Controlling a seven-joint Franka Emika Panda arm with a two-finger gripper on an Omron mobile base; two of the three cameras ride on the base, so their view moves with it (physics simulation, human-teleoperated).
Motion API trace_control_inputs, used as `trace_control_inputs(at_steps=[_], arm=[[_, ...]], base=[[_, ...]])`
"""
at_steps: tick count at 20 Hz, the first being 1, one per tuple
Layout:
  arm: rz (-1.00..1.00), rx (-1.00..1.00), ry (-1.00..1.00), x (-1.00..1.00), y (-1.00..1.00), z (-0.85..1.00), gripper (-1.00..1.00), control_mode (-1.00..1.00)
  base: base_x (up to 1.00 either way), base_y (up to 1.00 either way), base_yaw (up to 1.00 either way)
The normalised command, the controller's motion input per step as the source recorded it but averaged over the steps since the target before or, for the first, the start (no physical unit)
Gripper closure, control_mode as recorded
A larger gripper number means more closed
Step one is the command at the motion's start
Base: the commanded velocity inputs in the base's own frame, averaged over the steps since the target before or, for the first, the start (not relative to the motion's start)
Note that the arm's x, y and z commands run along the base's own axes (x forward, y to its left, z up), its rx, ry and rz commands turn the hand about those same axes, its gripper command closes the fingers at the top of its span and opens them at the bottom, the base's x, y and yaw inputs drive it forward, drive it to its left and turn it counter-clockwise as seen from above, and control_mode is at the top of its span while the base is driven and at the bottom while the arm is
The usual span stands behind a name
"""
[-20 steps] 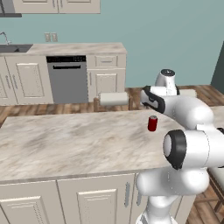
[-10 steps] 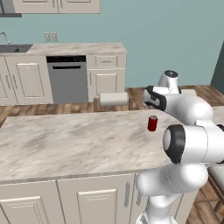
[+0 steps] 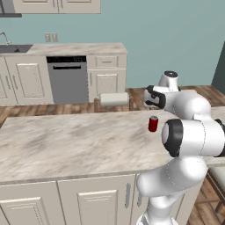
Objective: Four empty soda cans are scattered around the kitchen. Gather all the cans and cluster them next to the stove for recycling.
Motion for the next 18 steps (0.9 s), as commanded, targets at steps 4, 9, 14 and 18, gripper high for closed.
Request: trace_control_inputs(at_steps=[4,9,14,18], arm=[[0.0,0.0,0.05,0.2,-0.06,-0.07,-1.0,-1.0],[0.0,0.0,0.05,0.16,-0.06,-0.1,-1.0,-1.0],[0.0,0.03,0.2,0.04,-0.01,-0.16,-1.0,-1.0],[0.0,0.02,0.16,0.0,0.0,-0.21,-1.0,-1.0]], base=[[0.0,0.0,0.0],[0.0,0.0,0.0],[0.0,0.0,0.0],[0.0,0.0,0.0]])
